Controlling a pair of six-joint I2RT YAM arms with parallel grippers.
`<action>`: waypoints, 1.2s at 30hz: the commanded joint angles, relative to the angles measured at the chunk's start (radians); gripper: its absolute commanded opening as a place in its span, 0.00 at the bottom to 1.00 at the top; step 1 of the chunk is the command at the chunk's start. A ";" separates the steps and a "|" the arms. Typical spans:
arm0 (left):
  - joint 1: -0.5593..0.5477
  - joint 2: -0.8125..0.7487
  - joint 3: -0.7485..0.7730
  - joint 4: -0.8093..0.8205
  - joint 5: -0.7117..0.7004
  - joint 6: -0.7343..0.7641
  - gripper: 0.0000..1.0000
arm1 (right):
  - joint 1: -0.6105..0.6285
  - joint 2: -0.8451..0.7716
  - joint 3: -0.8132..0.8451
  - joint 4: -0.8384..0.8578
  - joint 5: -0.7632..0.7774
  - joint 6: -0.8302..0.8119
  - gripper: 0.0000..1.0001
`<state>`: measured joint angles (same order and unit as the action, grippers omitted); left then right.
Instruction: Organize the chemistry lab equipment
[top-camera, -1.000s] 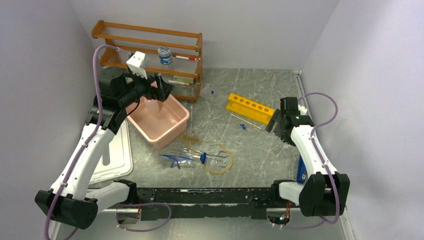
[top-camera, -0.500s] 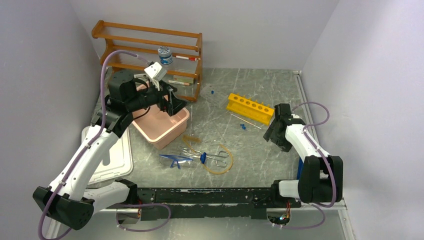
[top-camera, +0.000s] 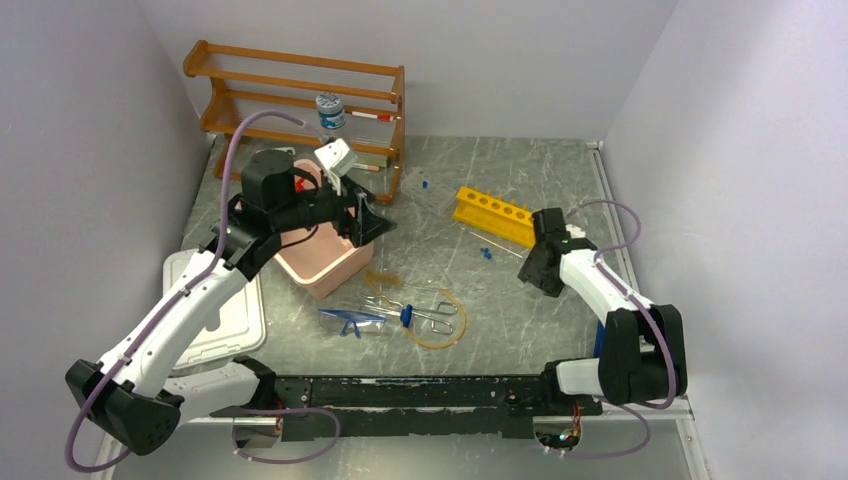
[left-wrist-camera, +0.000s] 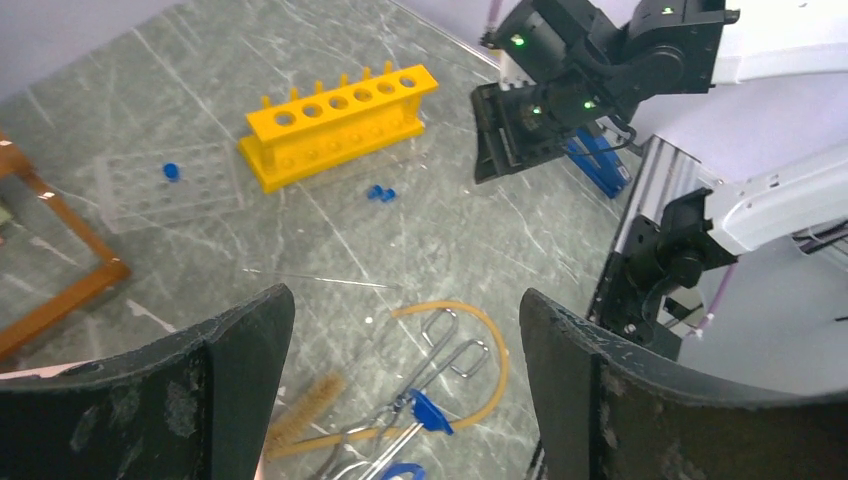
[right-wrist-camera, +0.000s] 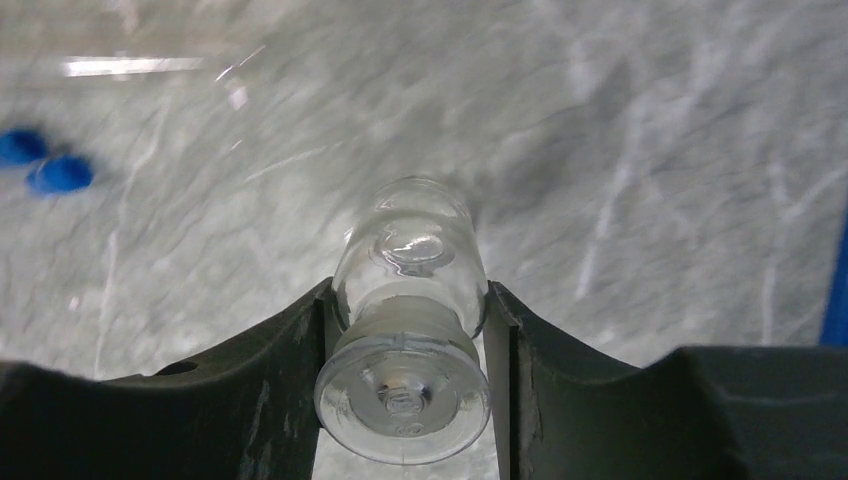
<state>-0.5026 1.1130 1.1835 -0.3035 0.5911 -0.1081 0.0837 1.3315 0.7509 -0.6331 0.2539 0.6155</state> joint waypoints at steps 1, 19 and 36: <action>-0.065 0.010 -0.035 0.036 -0.066 -0.048 0.86 | 0.148 -0.034 -0.007 0.023 0.009 0.061 0.45; -0.159 0.046 -0.084 0.060 -0.311 -0.131 0.91 | 0.495 0.030 0.202 -0.046 0.053 0.142 0.87; -0.487 0.379 -0.026 0.176 -0.500 -0.245 0.93 | 0.027 -0.263 0.192 -0.102 -0.110 0.148 0.81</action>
<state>-0.9043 1.3819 1.0985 -0.1848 0.1822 -0.3195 0.2001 1.0863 1.0035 -0.7338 0.2714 0.7612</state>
